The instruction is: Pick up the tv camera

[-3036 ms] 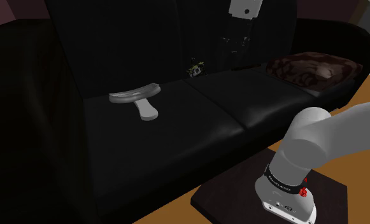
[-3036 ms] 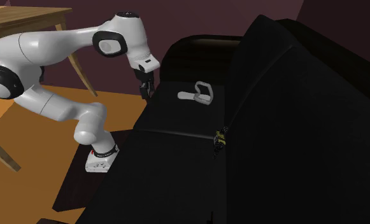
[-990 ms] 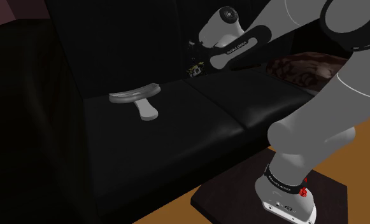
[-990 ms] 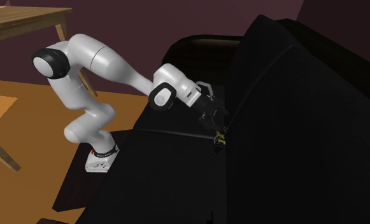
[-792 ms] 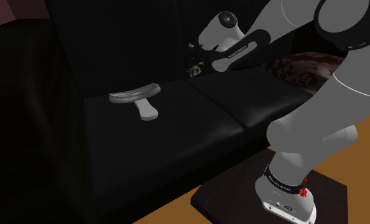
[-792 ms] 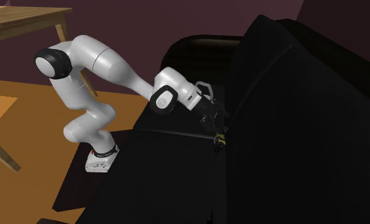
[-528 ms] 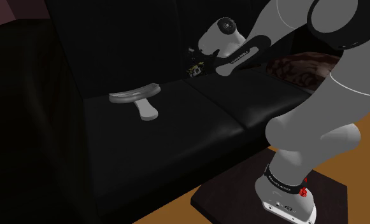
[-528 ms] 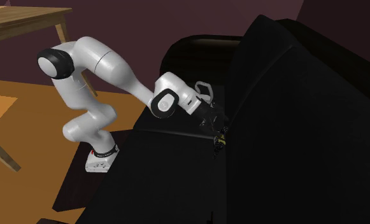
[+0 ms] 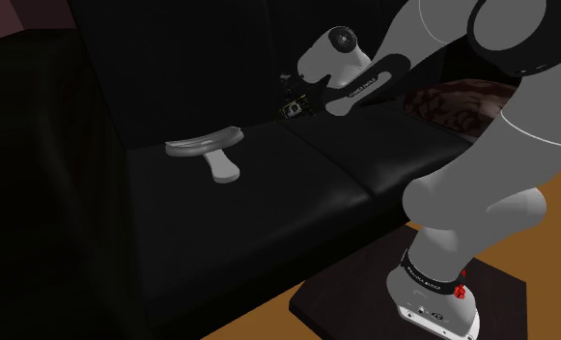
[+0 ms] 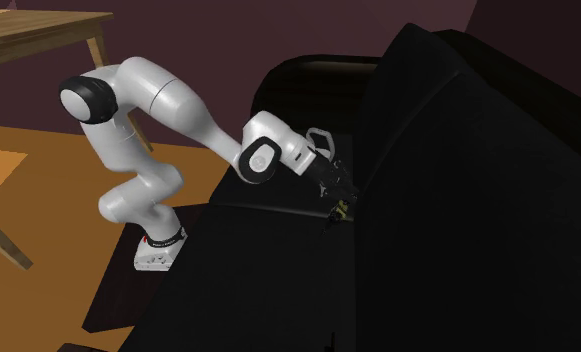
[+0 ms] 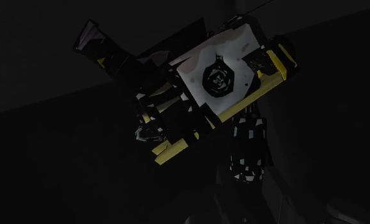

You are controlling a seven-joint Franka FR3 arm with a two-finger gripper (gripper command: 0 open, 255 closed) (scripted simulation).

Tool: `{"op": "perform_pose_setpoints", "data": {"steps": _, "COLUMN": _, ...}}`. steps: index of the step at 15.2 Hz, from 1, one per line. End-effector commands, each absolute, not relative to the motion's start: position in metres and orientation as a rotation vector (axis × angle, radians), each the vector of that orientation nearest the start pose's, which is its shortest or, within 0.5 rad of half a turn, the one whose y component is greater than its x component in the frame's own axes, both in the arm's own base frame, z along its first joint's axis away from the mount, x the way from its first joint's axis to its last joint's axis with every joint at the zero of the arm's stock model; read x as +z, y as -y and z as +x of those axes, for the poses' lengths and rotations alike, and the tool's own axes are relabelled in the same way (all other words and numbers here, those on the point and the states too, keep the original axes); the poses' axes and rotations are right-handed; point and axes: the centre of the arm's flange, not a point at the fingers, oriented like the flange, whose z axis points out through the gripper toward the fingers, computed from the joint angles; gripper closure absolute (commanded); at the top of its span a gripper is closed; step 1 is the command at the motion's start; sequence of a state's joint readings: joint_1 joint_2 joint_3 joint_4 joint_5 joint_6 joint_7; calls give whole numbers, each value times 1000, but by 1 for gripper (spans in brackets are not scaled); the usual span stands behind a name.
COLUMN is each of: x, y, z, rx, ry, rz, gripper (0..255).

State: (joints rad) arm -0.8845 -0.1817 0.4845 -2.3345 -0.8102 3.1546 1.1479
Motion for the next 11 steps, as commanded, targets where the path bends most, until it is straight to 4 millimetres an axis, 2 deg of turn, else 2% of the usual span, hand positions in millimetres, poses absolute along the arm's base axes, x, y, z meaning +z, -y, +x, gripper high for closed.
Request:
{"op": "perform_pose_setpoints", "data": {"steps": 1, "x": 490, "y": 145, "z": 503, "rx": -1490, "ry": -1041, "rz": -2705, "gripper": 255}}
{"op": "perform_pose_setpoints", "data": {"steps": 3, "x": 486, "y": 146, "z": 503, "rx": -1494, "ry": -1042, "rz": -2704, "gripper": 255}}
{"op": "perform_pose_setpoints", "data": {"steps": 11, "x": 529, "y": 146, "z": 503, "rx": -1494, "ry": -1042, "rz": -2704, "gripper": 255}}
